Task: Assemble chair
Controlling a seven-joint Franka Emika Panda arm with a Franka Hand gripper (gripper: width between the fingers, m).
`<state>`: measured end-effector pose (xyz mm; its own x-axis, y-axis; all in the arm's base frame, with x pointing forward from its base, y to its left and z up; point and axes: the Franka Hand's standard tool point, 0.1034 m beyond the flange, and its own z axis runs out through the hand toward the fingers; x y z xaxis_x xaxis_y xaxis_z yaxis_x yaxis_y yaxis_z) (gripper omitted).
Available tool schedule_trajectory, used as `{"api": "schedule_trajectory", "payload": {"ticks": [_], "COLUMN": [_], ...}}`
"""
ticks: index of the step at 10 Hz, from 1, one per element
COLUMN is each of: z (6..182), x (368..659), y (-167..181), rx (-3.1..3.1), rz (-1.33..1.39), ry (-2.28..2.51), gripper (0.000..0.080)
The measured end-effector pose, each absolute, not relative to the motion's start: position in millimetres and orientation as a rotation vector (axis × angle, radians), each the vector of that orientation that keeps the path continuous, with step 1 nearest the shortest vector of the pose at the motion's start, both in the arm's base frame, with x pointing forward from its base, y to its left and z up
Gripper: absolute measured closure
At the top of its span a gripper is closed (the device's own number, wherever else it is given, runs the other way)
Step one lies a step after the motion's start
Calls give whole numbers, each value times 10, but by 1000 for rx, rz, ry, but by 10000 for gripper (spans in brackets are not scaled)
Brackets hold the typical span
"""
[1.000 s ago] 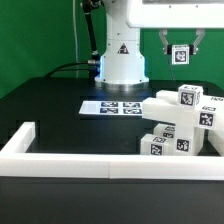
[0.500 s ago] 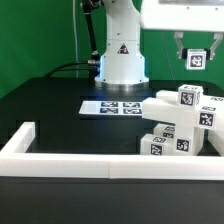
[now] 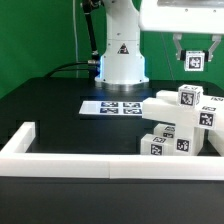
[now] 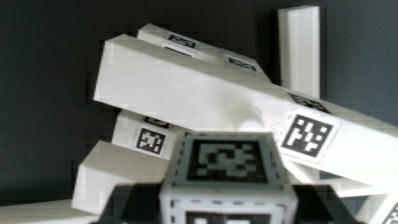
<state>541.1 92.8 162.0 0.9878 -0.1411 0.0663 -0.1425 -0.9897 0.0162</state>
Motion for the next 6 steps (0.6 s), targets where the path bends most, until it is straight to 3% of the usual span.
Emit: {"api": "schedule_trajectory", "payload": {"ticks": [6], "z": [1570], "x": [5401], "y": [943], "rx": [3107], "rz": [105], "ry": [-218], "gripper": [512]}}
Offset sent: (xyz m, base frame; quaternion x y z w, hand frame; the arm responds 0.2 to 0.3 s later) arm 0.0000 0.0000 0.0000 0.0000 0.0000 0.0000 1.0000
